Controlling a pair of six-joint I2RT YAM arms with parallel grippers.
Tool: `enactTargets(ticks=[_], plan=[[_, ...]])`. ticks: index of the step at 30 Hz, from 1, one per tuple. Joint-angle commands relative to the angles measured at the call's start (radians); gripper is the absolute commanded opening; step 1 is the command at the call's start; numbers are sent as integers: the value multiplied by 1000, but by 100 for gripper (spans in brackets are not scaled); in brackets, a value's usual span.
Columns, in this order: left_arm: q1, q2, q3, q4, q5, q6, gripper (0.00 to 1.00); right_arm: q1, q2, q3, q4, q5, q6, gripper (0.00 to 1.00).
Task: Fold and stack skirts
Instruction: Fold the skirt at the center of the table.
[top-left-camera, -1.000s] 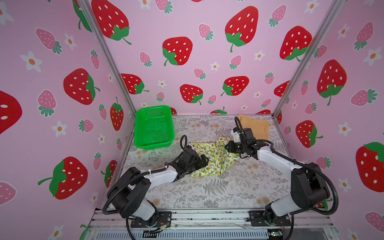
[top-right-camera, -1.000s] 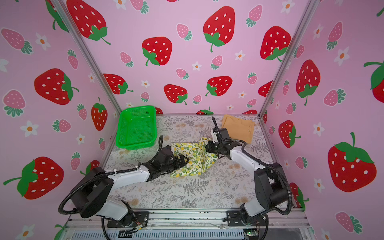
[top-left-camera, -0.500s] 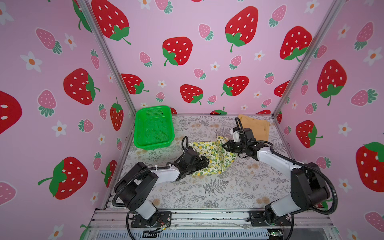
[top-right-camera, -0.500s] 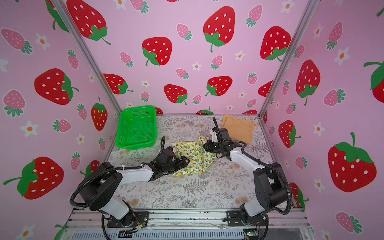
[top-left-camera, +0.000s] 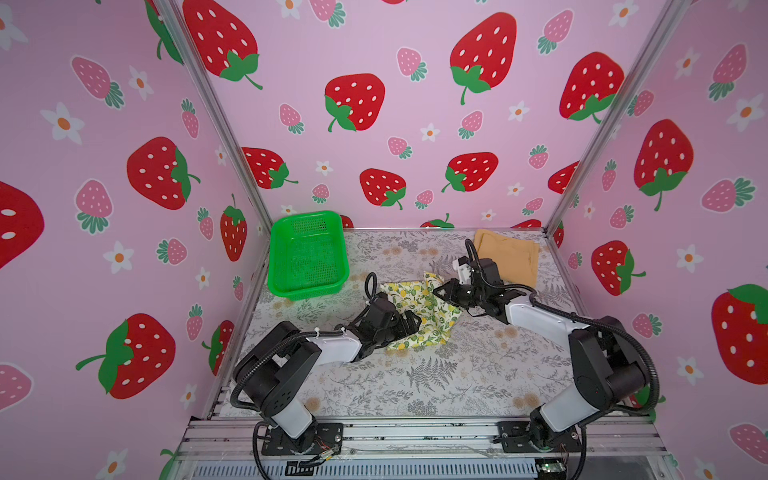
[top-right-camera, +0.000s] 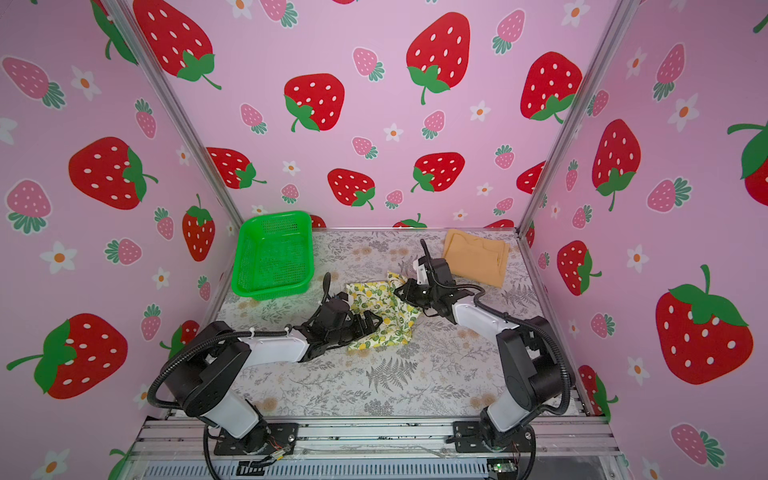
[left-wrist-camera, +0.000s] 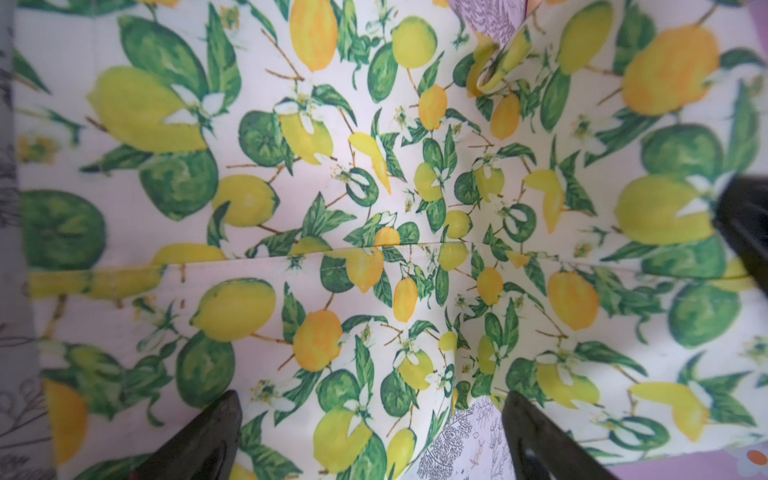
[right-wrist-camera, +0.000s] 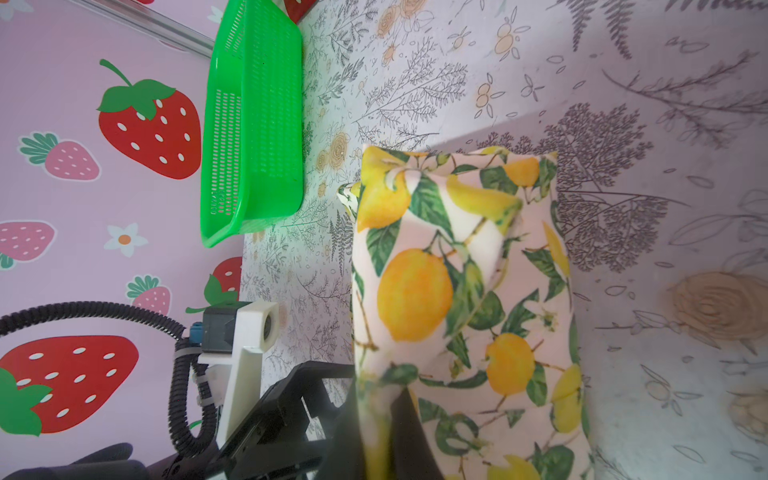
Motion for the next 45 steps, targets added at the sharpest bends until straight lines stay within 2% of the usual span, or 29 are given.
enactTargets(ticks=[1, 10, 19, 20, 27, 29, 37, 45], plan=[[-9, 44, 2, -45, 22, -15, 99, 17, 34, -15, 84, -24, 65, 6], [-15, 71, 9, -5, 36, -31, 99, 45, 118, -32, 197, -37, 137, 7], [-19, 85, 12, 20, 57, -38, 99, 51, 202, -98, 399, -63, 248, 13], [-19, 86, 10, 20, 54, -38, 100, 51, 209, -104, 422, -64, 261, 16], [-19, 77, 6, 15, 49, -34, 100, 53, 237, -126, 553, -86, 337, 56], [-18, 74, 6, 14, 49, -33, 100, 56, 233, -125, 570, -86, 348, 64], [-18, 13, 9, -29, 39, -18, 100, 67, 193, -127, 662, -81, 422, 81], [-17, -96, 13, -111, 16, 1, 99, 79, 121, -54, 599, -47, 393, 98]])
